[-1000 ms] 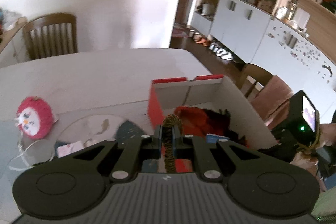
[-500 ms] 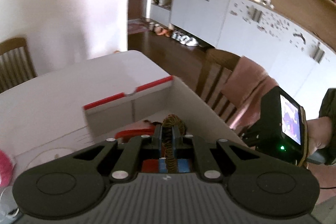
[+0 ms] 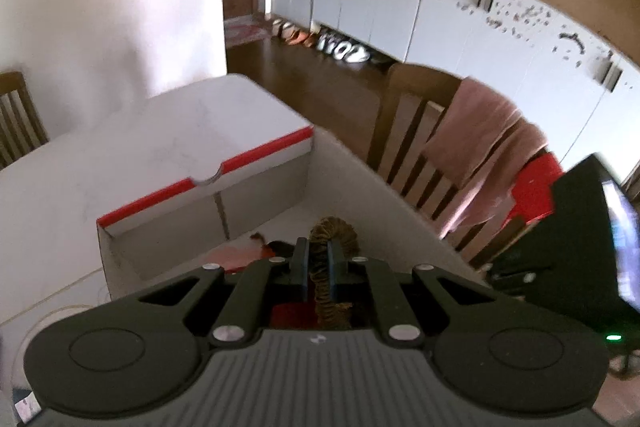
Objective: Organize objects
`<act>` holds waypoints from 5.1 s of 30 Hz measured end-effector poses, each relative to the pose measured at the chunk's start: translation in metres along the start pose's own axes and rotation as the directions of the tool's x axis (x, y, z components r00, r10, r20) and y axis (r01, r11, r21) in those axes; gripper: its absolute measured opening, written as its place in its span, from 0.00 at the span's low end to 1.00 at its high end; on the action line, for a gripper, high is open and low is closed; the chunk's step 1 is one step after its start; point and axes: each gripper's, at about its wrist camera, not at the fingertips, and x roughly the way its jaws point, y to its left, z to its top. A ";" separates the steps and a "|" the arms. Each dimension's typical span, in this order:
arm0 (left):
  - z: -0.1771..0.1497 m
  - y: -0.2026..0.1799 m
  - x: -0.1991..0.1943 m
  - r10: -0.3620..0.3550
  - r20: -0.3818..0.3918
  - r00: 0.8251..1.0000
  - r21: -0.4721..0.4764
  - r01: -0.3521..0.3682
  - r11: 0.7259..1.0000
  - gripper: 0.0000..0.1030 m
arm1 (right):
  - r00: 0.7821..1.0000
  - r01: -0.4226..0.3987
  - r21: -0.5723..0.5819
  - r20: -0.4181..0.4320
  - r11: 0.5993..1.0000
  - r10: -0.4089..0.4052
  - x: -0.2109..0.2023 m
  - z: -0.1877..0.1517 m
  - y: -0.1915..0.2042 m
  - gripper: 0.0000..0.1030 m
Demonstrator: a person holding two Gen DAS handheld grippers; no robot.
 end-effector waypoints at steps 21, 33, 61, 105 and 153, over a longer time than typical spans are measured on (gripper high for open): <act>-0.025 0.013 0.050 0.129 -0.221 0.967 0.083 -0.113 0.990 0.08 | 1.000 0.006 -0.006 0.003 1.000 -0.006 0.001 -0.001 0.001 0.13; -0.029 0.009 0.038 0.158 -0.202 0.967 0.071 -0.146 0.987 0.08 | 1.000 0.017 -0.031 0.000 0.999 -0.017 0.001 0.000 0.002 0.12; -0.063 0.020 -0.066 0.177 -0.024 0.984 -0.073 -0.179 0.981 0.57 | 0.998 -0.016 -0.108 0.061 0.994 0.022 -0.010 -0.015 0.003 0.13; -0.173 0.170 -0.075 0.346 -0.188 0.919 -0.320 -0.391 0.863 0.83 | 1.000 0.025 -0.074 -0.013 0.997 -0.026 0.012 0.008 0.003 0.13; -0.156 0.148 -0.139 0.351 -0.062 0.934 -0.447 -0.341 0.827 0.00 | 0.999 0.036 -0.064 -0.006 0.997 -0.037 0.013 0.008 0.005 0.13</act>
